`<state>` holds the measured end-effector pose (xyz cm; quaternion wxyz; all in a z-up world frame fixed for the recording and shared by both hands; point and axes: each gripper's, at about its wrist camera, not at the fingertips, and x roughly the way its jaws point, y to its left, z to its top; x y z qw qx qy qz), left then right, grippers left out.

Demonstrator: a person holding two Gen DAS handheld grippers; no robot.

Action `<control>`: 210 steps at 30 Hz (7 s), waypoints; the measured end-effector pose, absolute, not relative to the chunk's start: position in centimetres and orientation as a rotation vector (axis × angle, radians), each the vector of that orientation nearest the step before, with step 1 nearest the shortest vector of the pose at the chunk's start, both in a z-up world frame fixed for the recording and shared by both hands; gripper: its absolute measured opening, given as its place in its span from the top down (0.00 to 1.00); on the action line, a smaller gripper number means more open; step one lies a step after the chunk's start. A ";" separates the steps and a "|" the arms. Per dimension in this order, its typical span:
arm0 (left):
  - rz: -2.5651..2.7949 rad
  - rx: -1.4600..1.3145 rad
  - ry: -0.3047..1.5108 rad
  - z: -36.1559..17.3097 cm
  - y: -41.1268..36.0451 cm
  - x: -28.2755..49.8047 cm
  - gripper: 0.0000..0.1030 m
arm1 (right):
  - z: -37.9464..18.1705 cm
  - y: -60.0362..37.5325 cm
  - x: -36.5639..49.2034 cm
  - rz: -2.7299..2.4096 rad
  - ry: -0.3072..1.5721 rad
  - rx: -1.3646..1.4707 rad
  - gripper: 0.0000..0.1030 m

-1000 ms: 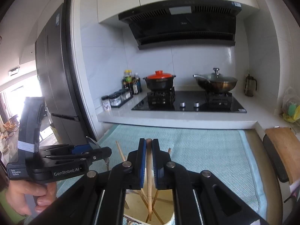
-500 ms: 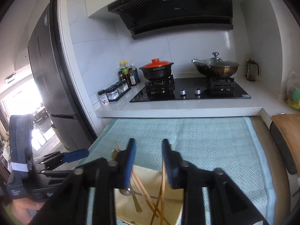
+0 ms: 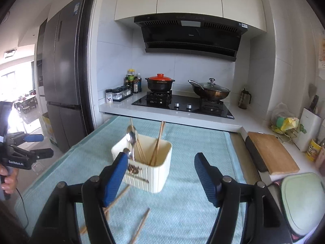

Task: Organize utensils
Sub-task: 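Withdraw both open tools back over the remaining chopsticks on the towel, then grasp a wooden chopstick with the right tool while the left tool grasps another chopstick, then lift and carry the chopsticks in both tools over the cream box, then open both tools to drop the chopsticks into the cream box, then withdraw both open tools back over the remaining chopsticks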

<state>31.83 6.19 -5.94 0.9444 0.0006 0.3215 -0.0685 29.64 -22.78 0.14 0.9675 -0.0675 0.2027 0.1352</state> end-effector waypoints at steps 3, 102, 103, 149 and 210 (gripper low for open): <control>-0.121 -0.006 0.669 -7.9 5.7 28.1 0.08 | -2.0 -23.4 25.7 0.231 0.411 -0.143 0.31; -0.232 0.123 1.030 -23.0 -0.2 38.8 0.35 | -21.0 -18.2 39.8 0.278 1.052 -0.064 0.66; -0.238 0.125 1.032 -22.9 -0.4 38.8 0.39 | -21.0 -17.7 40.2 0.267 1.061 -0.080 0.66; -0.335 -0.160 0.557 -3.0 5.9 29.4 0.97 | 0.8 -21.8 25.3 0.386 0.371 0.090 0.94; -0.187 -0.035 0.631 -3.3 2.9 47.3 0.28 | 0.7 -17.3 47.5 0.387 0.436 -0.014 0.51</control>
